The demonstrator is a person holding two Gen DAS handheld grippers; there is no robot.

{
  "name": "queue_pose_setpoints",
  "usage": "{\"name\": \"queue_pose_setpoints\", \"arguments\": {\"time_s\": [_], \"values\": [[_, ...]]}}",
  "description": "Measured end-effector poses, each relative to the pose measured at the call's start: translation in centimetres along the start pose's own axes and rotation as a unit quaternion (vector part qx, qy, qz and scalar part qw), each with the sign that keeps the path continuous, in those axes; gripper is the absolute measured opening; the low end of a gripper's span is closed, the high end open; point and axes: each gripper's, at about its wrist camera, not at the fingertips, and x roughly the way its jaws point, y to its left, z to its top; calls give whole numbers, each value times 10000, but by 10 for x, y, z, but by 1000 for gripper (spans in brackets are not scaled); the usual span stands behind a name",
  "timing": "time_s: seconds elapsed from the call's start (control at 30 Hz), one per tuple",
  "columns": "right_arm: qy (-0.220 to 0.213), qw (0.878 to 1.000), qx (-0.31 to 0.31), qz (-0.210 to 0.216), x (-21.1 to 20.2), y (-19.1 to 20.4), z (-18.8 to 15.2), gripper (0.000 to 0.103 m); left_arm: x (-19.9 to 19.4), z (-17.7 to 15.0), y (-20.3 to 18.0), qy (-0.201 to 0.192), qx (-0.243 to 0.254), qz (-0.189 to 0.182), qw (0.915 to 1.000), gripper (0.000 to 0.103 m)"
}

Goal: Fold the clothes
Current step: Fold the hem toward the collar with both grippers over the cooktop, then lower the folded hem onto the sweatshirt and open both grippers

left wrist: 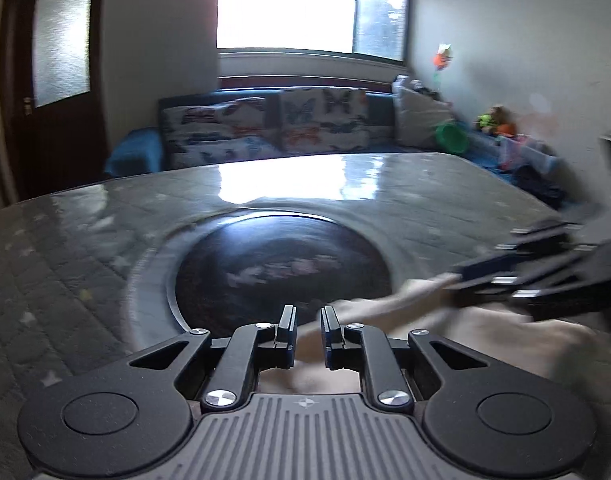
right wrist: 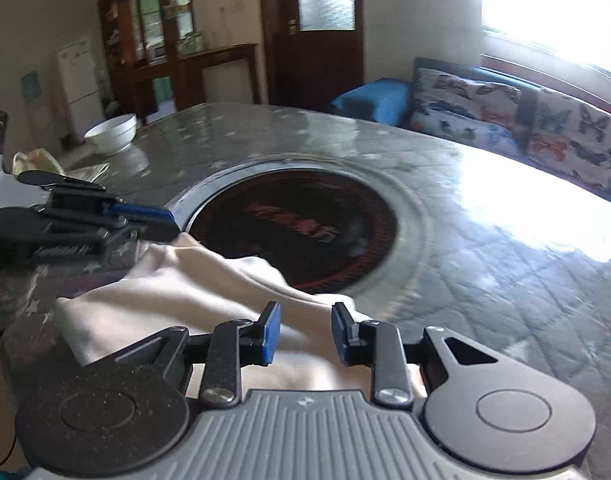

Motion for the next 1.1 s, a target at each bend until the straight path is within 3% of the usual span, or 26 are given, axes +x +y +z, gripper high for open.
{"name": "queue_pose_setpoints", "arguments": {"time_s": [0.2, 0.37, 0.5, 0.6, 0.67, 0.77, 0.9, 0.97, 1.03, 1.1], "values": [[195, 9997, 74, -81, 30, 14, 9, 27, -4, -19, -31, 163, 206, -422, 9988, 15], [167, 9996, 41, -242, 42, 19, 3, 32, 5, -35, -34, 354, 178, -438, 9983, 17], [98, 9995, 158, -237, 44, 15, 2, 35, 1, -35, -30, 285, 39, -465, 9985, 18], [29, 9996, 216, -185, 41, 13, 3, 42, -5, -29, -16, 99, -222, -213, 9995, 19], [-23, 9996, 236, -159, 39, 13, 3, 52, -4, -24, -2, 74, -469, 91, 9988, 22], [-82, 9996, 189, -175, 36, 14, 4, 54, 3, -20, 17, 136, -743, 614, 9953, 31], [-149, 9995, 193, -199, 33, 16, 4, 56, 13, -22, 29, 273, -783, 757, 9937, 31], [-192, 9994, 193, -195, 29, 17, 4, 57, 15, -23, 28, 319, -709, 708, 9945, 26], [-224, 9994, 184, -212, 25, 18, 3, 60, 15, -25, 28, 334, -646, 656, 9952, 13], [-246, 9993, 127, -237, 21, 21, 1, 62, 14, -24, 24, 253, -504, 703, 9959, 9]]}}
